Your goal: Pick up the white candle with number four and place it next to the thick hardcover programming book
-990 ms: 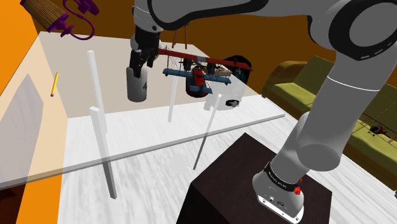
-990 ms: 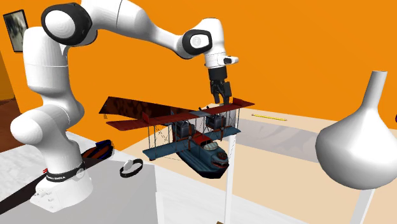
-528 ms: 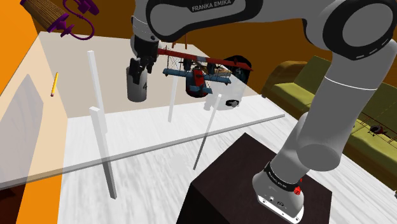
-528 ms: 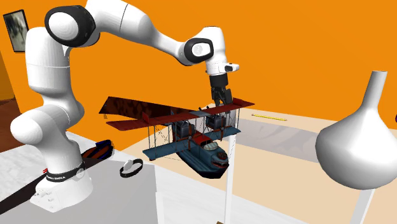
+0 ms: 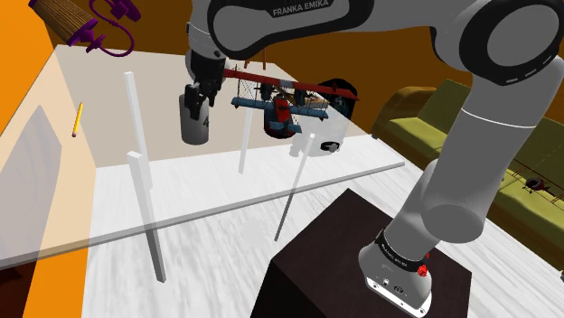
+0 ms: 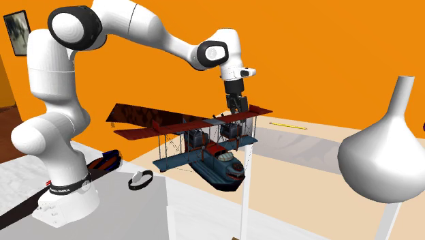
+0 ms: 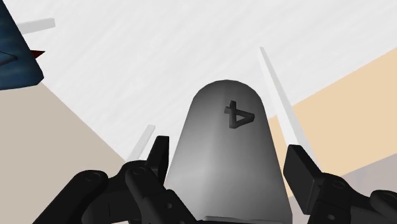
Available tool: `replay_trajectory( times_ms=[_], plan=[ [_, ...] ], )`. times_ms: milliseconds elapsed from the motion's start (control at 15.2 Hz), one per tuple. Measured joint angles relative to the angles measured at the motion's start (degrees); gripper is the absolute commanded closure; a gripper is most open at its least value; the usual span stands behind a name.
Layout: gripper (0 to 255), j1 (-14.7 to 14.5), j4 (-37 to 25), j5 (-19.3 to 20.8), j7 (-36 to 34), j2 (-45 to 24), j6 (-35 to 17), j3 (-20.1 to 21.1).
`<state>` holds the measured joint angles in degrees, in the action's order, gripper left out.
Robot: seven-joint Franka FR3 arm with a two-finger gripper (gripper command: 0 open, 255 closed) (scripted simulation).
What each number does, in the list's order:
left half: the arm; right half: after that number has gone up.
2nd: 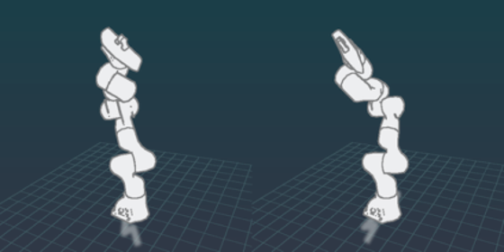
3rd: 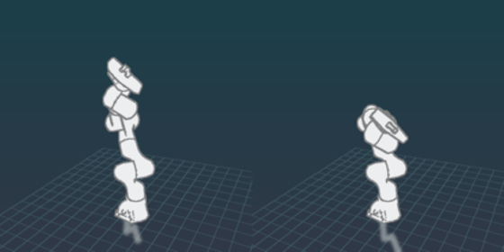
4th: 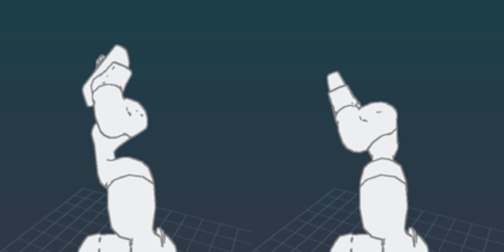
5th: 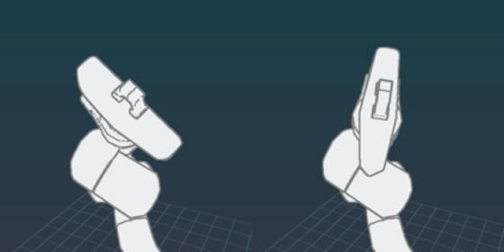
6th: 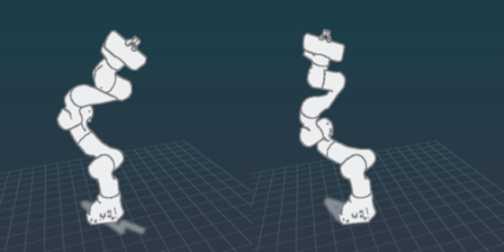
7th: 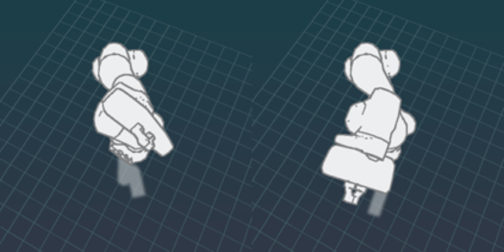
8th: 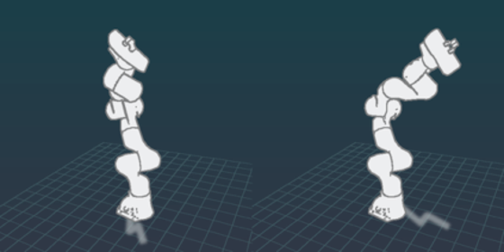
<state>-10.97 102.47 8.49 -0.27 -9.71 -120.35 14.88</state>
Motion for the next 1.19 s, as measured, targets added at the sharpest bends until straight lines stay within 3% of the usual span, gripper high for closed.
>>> replay_trajectory(
  times_ms=[528, 1188],
  plan=[
    [255, -0.01, -0.21, -0.04, 0.03, 0.04, 0.28, 0.01],
    [255, -0.01, -5.83, -0.78, 0.96, 1.2, 7.04, 0.17]
  ],
)
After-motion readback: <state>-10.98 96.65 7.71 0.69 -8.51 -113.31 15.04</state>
